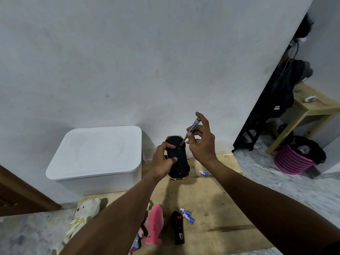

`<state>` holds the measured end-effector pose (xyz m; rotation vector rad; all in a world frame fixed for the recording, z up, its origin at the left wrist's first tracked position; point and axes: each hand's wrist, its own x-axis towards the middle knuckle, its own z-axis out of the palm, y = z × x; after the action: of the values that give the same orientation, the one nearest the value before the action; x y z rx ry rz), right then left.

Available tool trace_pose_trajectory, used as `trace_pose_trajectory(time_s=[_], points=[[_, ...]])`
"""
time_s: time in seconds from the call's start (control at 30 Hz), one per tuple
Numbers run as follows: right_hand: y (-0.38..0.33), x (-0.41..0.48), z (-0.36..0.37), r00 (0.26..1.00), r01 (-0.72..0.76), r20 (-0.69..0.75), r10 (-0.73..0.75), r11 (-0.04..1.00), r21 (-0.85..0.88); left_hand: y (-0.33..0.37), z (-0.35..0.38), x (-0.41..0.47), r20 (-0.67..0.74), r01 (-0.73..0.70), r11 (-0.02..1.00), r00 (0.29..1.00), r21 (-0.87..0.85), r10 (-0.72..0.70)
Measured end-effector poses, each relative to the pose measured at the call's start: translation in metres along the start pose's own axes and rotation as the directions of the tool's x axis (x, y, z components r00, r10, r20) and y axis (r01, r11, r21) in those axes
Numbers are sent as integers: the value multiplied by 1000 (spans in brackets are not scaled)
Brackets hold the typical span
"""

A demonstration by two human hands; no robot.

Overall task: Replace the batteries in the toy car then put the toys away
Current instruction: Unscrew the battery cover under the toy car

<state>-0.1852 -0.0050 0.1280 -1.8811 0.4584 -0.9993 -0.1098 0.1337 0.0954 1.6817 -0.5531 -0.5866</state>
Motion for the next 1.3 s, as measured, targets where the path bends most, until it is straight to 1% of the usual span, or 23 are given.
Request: trace_pose_trajectory(time_s=[0.13, 0.33, 0.93, 1.3], points=[[-1, 0, 2, 1000, 13, 16, -13, 1000, -15, -3, -4, 4, -18, 2, 1000, 1000, -3, -2], [-2, -1, 5, 1000, -15, 1, 15, 1000, -11, -4, -7, 7, -33, 0, 1000, 999, -15, 0], [6, 0, 9, 999, -46, -18, 46, 999, -13, -10, -8, 12, -25, 3, 1000, 1000, -5, -3], [9, 0, 10, 999, -53, -11, 53, 998, -30, -11, -9, 9, -17, 30, 1000, 999, -7, -30]])
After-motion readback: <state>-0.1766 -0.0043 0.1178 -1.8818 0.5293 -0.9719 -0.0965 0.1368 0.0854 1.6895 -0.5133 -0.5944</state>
